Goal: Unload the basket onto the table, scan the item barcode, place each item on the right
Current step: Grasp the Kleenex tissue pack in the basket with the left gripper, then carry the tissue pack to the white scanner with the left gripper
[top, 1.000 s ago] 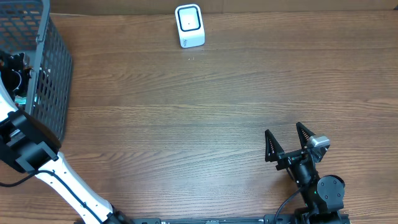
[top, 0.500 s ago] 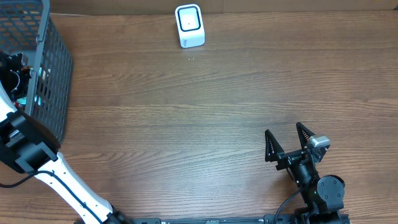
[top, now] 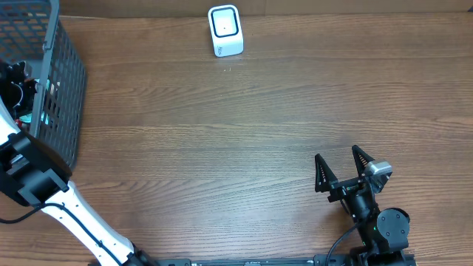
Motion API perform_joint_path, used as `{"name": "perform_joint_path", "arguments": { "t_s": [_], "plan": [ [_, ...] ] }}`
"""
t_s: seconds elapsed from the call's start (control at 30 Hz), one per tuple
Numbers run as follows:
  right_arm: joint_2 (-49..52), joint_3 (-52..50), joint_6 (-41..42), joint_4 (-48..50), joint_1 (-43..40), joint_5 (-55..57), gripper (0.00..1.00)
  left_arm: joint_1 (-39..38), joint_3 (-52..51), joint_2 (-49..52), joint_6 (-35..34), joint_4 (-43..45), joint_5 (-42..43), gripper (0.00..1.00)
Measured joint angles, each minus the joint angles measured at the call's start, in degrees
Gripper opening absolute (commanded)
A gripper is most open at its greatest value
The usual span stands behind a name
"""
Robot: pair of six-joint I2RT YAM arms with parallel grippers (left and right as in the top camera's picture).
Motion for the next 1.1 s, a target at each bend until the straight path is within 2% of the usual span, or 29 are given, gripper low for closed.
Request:
{"name": "perform_joint_path", "arguments": {
  "t_s": [0.3,0.67,0.83,1.1],
  "plan": [
    [0.0,0.0,0.0,0.0,0.0,0.0,1.0,0.0,-0.5,-8.4,-2.9,1.0,0.0,0.38],
    [0.0,0.0,0.0,0.0,0.0,0.0,1.0,0.0,-0.5,-28.3,-9.9,5.2,-0.4,0.38],
    [0.0,0.0,0.0,0.0,0.0,0.0,1.0,-0.5,-0.5,-37.6,-15.1,5.4,-0.3,0.33],
    [0.0,0.0,0.0,0.0,0.0,0.0,1.0,-7.8,-0.5,-46.9,-23.1,1.7,1.6,0.33]
  ]
}}
